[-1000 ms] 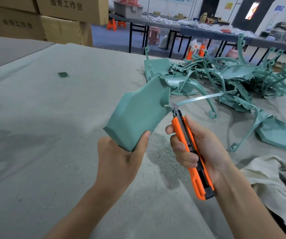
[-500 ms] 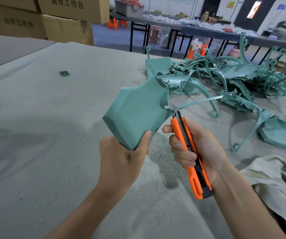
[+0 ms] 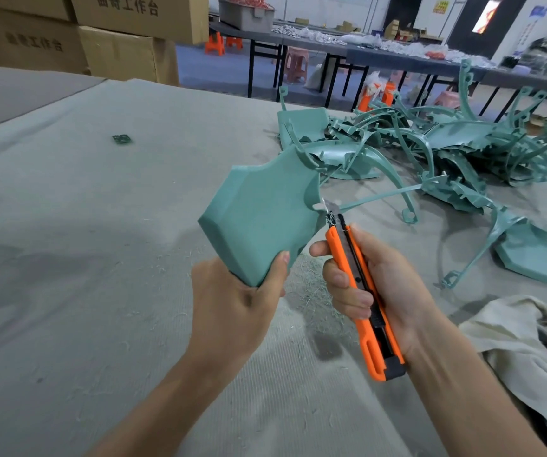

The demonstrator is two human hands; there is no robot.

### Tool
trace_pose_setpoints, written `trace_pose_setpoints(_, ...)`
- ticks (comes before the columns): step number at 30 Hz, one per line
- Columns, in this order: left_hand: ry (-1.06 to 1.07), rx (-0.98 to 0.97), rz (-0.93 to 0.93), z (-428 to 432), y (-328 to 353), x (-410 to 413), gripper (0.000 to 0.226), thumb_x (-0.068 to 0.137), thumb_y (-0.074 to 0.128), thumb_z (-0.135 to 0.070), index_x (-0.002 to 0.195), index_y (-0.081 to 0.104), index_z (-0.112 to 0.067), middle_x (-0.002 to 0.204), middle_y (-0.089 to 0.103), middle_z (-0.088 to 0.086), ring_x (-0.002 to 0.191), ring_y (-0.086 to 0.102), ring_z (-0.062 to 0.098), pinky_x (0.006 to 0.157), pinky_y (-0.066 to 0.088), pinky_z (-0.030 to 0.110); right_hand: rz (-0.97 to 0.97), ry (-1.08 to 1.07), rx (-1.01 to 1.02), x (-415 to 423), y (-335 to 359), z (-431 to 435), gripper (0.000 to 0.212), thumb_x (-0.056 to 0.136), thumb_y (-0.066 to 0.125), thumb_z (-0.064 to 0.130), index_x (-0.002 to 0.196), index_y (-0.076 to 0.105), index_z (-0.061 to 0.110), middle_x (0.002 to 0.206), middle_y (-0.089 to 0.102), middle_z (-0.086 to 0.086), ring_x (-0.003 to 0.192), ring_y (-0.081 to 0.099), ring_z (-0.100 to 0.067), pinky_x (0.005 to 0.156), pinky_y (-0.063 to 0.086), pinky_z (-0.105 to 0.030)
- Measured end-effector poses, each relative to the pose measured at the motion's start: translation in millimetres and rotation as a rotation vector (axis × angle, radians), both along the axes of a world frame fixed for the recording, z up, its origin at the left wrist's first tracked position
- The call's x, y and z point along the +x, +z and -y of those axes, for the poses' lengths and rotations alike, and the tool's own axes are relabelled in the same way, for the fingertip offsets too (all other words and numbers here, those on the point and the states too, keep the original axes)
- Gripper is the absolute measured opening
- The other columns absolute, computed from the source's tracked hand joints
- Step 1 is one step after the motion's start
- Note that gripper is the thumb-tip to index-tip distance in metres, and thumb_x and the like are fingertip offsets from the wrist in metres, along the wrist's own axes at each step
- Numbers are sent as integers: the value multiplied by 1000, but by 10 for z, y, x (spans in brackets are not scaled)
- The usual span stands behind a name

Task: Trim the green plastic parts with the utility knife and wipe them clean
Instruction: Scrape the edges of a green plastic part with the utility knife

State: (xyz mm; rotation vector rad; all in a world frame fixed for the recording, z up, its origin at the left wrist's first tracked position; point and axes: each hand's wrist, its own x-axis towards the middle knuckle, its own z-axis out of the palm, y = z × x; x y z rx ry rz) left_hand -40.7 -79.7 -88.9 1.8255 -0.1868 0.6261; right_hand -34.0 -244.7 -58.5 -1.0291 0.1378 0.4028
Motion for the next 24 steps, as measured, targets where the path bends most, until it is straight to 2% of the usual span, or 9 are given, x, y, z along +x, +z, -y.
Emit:
trace_pose_setpoints(2, 7, 12, 12, 12, -33, -2, 27, 80, 68, -29, 66, 67, -6, 56, 67, 4, 45, 65, 19, 40, 51, 42, -14, -3, 15, 1, 7, -1, 58, 101, 35, 42, 78, 72, 4, 49, 45, -4, 26, 32, -6, 26, 27, -15)
trace_pose_setpoints(4, 18, 52, 33, 23, -46, -3, 32, 79, 67, -28, 64, 63, 0, 51, 63, 10, 42, 62, 24, 39, 48, 42, -31, -7, 41, 5, 15, -7, 58, 101, 34, 41, 78, 71, 3, 48, 45, -4, 25, 31, -6, 25, 27, -15)
trace_pose_setpoints(7, 48, 137, 72, 33, -44, -15, 35, 80, 65, -27, 59, 62, 1, 46, 59, 10, 41, 60, 24, 42, 44, 42, -53, -17, 86, 12, 14, -30, 57, 102, 33, 40, 78, 69, 2, 48, 44, -4, 25, 31, -6, 25, 26, -15)
trace_pose_setpoints(11, 44, 114, 76, 54, -46, -26, 34, 81, 65, -25, 59, 60, 1, 47, 58, 10, 41, 58, 25, 38, 45, 40, -75, -22, 177, 4, -6, -69, 57, 101, 34, 39, 74, 69, 2, 48, 44, -3, 25, 31, -5, 25, 27, -15)
trace_pose_setpoints(14, 41, 102, 91, 77, -51, -38, 32, 81, 65, -24, 61, 60, 0, 48, 58, 10, 42, 58, 25, 39, 47, 41, -69, -39, 238, -8, -4, -126, 47, 92, 43, 36, 75, 70, 1, 48, 43, -2, 24, 31, -5, 25, 27, -15)
trace_pose_setpoints(16, 33, 89, 85, 78, -57, -36, 30, 81, 65, -24, 62, 61, -1, 49, 60, 10, 43, 60, 24, 40, 48, 41, -55, -48, 235, -10, -16, -149, 45, 88, 45, 36, 79, 70, 0, 48, 43, -2, 25, 31, -5, 25, 27, -15)
trace_pose_setpoints(18, 35, 97, 87, 55, -66, -24, 31, 81, 65, -25, 63, 62, -1, 50, 61, 10, 43, 62, 24, 40, 49, 41, -39, -53, 187, -4, -46, -146, 49, 97, 39, 38, 88, 69, 1, 48, 42, -2, 25, 30, -5, 26, 26, -15)
trace_pose_setpoints(21, 26, 26, 31, 17, -54, -11, 26, 81, 66, -27, 62, 64, -9, 53, 65, 3, 45, 65, 20, 40, 50, 39, -9, -48, 93, 4, -68, -126, 50, 100, 36, 40, 97, 68, 2, 49, 43, -3, 26, 30, -6, 27, 26, -15)
trace_pose_setpoints(24, -48, -128, -60, 3, 3, -2, 20, 82, 72, -20, 66, 67, -29, 64, 71, -10, 52, 68, 8, 41, 54, 34, 20, -34, 61, 1, -61, -103, 46, 95, 40, 39, 101, 68, 2, 49, 44, -3, 26, 30, -6, 27, 27, -15)
